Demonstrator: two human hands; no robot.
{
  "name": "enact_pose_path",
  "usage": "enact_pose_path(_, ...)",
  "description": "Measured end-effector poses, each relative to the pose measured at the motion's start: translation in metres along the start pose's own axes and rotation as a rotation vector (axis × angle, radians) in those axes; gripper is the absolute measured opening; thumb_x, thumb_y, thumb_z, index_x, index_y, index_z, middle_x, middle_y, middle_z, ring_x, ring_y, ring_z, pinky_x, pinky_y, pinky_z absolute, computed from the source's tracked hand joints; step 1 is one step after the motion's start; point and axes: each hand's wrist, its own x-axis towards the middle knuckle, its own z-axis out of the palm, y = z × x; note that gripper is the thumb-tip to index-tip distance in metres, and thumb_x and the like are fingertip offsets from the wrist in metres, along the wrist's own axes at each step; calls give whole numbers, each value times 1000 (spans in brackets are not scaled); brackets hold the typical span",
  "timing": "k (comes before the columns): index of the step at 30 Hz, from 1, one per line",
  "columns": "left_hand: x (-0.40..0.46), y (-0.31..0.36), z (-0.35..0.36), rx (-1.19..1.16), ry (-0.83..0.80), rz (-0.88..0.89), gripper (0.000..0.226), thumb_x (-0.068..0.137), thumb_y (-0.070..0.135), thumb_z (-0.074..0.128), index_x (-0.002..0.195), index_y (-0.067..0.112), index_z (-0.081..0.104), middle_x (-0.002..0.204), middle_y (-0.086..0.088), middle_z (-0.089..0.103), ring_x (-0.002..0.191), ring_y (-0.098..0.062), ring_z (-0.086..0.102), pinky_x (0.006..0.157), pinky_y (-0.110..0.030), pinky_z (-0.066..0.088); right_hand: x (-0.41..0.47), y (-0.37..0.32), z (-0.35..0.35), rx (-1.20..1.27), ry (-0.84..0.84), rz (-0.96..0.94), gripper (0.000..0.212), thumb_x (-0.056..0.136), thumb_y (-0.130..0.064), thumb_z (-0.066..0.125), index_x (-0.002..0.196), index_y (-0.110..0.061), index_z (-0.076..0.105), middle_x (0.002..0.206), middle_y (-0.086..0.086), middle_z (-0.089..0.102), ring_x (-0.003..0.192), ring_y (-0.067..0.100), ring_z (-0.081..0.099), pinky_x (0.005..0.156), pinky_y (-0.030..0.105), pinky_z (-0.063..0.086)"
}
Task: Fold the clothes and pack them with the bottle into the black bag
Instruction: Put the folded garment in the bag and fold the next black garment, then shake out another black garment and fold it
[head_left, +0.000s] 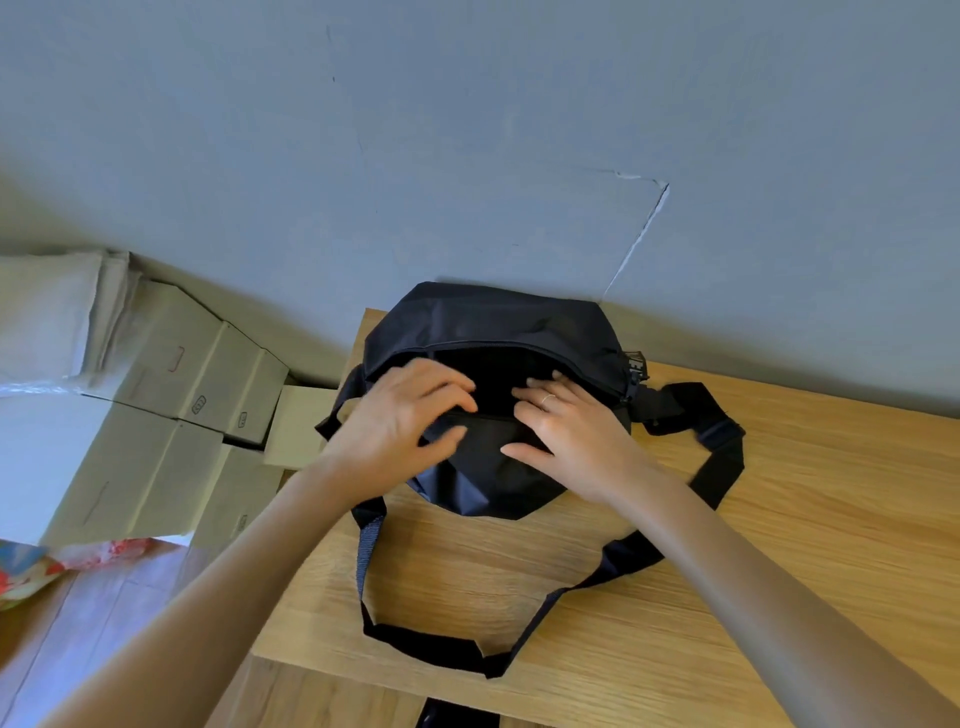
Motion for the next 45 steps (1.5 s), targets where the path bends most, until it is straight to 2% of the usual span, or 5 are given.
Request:
enact_pose_path(7, 33, 15, 33, 228, -663, -130, 88, 70, 80, 5, 148, 38, 7, 158, 9, -2, 145, -12, -8, 116, -41, -4, -28, 10, 12, -35, -3, 57, 55, 91, -46, 51, 134, -12, 47, 147, 7, 41, 142, 21, 25, 114, 34, 4)
enact_pose_path(12, 30, 14, 34, 243, -630, -106, 105, 60, 86, -18, 148, 35, 5, 159, 7, 2, 145, -13, -4, 116, -39, -1, -40, 11, 21, -39, 15, 81, 74, 91, -50, 40, 152, -18, 11, 156, 4, 22, 145, 18, 15, 116, 37, 9)
enact_pose_path(18, 19, 29, 25, 201, -216, 39, 59, 89, 57, 37, 131, 18, 51, 129, -1, 57, 124, -18, 49, 98, -37, 47, -61, 15, 20, -26, 89, 20, 76, 92, -39, 49, 152, -23, 6, 158, 4, 14, 146, 20, 12, 118, 39, 12)
enact_pose_path(36, 135, 227, 151, 141, -244, 177, 40, 81, 24, 70, 118, 14, 61, 120, -4, 61, 116, -25, 55, 97, -42, 46, -272, 160, 6, -111, 202, 329, 59, 81, -26, 71, 135, -18, 48, 142, 10, 47, 134, 28, 42, 109, 46, 33)
enact_pose_path(45, 208, 363, 233, 116, -384, 266, 43, 99, 33, 42, 140, 22, 40, 150, 0, 31, 142, -21, 20, 114, -34, 14, -424, 262, -9, -180, 256, 607, 51, 76, -22, 75, 123, -12, 59, 131, 13, 55, 126, 32, 49, 106, 46, 33)
